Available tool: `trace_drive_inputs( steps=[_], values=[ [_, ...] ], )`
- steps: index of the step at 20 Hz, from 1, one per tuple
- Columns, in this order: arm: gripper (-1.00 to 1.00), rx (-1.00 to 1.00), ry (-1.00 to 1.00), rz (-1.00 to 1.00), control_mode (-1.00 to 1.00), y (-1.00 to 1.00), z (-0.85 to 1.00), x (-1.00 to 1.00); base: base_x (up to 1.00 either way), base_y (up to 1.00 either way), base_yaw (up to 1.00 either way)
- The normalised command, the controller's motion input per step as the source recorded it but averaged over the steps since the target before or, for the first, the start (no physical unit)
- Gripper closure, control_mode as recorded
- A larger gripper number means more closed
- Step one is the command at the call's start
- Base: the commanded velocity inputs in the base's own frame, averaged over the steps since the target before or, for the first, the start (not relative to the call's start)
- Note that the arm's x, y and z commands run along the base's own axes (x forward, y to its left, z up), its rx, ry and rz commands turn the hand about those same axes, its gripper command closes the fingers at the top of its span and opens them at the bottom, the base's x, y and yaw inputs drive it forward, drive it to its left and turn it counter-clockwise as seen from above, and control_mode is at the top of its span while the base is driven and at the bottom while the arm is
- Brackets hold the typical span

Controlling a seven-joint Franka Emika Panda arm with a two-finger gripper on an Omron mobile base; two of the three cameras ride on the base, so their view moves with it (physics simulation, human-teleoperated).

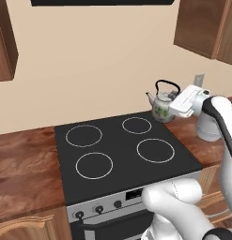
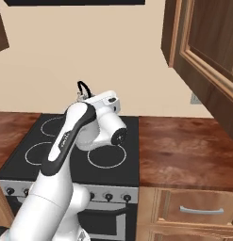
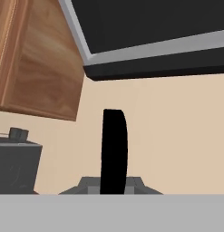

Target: Pick the kettle from the cabinet and place it on a stove burner. Then pick the pot from the counter and place it on another stove burner. Finally, turn both burners on.

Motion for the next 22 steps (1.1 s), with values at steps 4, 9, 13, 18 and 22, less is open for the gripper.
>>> trace_drive_inputs(
  steps=[4, 9, 13, 18, 22],
  values=[
    [1.00, 0.00, 0.00, 0.04, -1.00, 0.00, -0.13, 0.32, 0.00, 0.00, 0.00],
    [1.00, 0.00, 0.00, 0.03, -1.00, 0.00, -0.19, 0.35, 0.00, 0.00, 0.00],
    [1.00, 0.00, 0.00, 0.03, -1.00, 0.00, -0.24, 0.30, 0.00, 0.00, 0.00],
    [1.00, 0.00, 0.00, 0.03, -1.00, 0.00, -0.29, 0.26, 0.00, 0.00, 0.00],
    [1.00, 0.00, 0.00, 0.02, -1.00, 0.00, -0.31, 0.27, 0.00, 0.00, 0.00]
  ],
)
